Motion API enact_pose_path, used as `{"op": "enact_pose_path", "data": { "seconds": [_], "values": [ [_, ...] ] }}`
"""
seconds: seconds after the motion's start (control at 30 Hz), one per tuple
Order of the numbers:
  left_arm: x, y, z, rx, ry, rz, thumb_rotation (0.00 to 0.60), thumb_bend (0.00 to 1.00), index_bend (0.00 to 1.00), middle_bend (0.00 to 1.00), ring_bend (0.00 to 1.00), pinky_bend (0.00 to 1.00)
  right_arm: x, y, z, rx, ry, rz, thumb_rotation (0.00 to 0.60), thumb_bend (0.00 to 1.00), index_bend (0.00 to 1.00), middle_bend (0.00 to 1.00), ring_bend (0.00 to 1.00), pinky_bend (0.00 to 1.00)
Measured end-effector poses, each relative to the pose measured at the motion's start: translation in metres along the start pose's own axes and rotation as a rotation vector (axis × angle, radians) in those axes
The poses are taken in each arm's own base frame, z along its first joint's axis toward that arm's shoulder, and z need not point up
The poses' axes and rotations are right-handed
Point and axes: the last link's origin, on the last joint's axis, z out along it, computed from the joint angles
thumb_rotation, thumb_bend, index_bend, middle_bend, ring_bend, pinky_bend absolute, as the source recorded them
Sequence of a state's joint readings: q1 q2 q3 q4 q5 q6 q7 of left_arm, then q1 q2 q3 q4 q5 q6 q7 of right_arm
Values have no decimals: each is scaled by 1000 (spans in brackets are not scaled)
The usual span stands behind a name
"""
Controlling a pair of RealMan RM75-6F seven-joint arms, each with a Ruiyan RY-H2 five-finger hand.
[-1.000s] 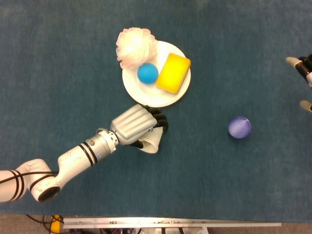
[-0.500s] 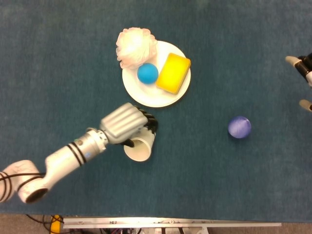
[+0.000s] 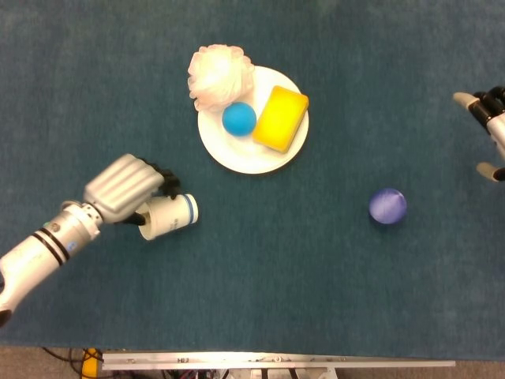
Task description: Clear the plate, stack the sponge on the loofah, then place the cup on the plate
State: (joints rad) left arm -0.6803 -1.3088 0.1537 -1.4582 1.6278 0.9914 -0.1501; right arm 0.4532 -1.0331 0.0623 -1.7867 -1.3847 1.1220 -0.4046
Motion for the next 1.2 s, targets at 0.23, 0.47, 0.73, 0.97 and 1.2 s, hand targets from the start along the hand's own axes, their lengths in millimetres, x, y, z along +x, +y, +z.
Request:
{"op": "enact_pose_path", "data": {
  "seconds": [0.23,0.47,0.73,0.97,1.2],
  "values": [
    [1,-14,-6,38,2,1,600,407,403,438,438,476,1,-2,-1,0,0,0,600,0,192,314,244,403],
    [0,-19,-10,66,-49,36,600,407,144,190,155,282,1,-1,-2,-3,1,1,600,0,192,315,244,403],
    [13,-25,-17,126,-77,73,600,407,68,124,107,256,2,-1,-2,-3,6,5,600,0,192,315,244,403],
    [22,-27,-22,157,-79,91,600,407,43,93,93,242,2,-1,-2,-2,10,10,600,0,192,315,244,403],
    [17,-26,-22,173,-112,137,600,406,0,0,1,166,2,-2,-3,3,8,10,600,0,192,315,244,403]
  ]
}}
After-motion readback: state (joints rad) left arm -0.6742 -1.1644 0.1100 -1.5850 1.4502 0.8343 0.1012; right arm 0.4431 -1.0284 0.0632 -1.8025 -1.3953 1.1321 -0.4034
